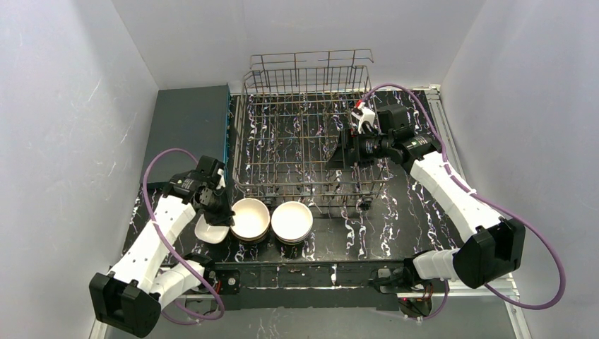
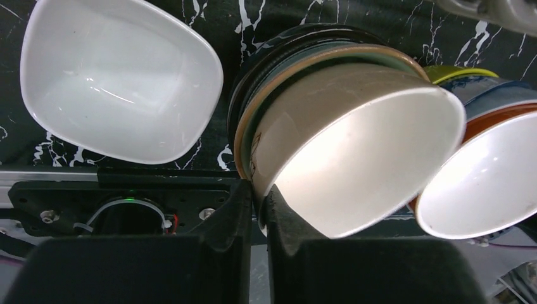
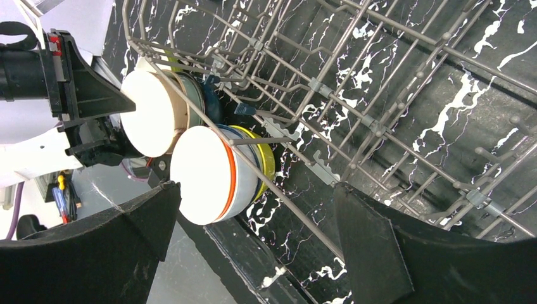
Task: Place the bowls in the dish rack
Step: Pick up the bowl from the center of the board, then adjust the bowl.
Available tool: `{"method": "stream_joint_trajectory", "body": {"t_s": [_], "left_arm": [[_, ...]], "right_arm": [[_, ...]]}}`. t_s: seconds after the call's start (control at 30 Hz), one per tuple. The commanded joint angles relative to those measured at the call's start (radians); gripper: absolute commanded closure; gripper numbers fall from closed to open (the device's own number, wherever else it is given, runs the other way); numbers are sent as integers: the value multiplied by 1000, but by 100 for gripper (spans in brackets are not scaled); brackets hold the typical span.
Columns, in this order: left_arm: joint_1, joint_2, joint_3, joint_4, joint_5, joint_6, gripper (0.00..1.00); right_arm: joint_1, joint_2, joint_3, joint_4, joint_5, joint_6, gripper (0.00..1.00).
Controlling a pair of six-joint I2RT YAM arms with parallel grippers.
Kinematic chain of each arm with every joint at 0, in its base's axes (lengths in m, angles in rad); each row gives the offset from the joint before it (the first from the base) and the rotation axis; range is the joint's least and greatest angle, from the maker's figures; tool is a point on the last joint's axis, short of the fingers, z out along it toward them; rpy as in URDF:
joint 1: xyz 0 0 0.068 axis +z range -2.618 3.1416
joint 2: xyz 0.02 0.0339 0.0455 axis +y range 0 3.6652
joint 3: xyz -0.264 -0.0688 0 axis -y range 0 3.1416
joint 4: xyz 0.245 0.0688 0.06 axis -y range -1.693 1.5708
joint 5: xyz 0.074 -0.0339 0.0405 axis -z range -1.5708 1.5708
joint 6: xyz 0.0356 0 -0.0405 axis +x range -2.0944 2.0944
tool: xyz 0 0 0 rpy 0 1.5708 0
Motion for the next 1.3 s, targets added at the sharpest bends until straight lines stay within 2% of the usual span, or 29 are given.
{"method": "stream_joint_trajectory", "body": {"t_s": [0.0, 0.37, 0.5, 0.6, 0.8, 1.0, 1.27], "left_arm": [[-3, -53, 30, -27, 40, 23, 100], [-5, -177, 190, -179, -97, 74, 100], [-4, -240, 261, -133, -99, 87, 100], [-4, -257, 299, -43, -17, 76, 100], [-5, -148, 383, 54, 44, 47, 100], [-12, -44, 430, 130, 73, 12, 100], [-100, 43, 465, 169, 51, -28, 100]], "right_arm": [[7, -39, 3, 8, -5, -5, 1], [5, -61, 5, 15, -23, -5, 1], [7, -64, 8, 25, -41, 11, 1], [7, -69, 7, 42, -69, 29, 1], [40, -89, 13, 98, -109, 73, 1], [173, -77, 22, 170, -71, 128, 1], [291, -15, 43, 239, -1, 176, 1]]}}
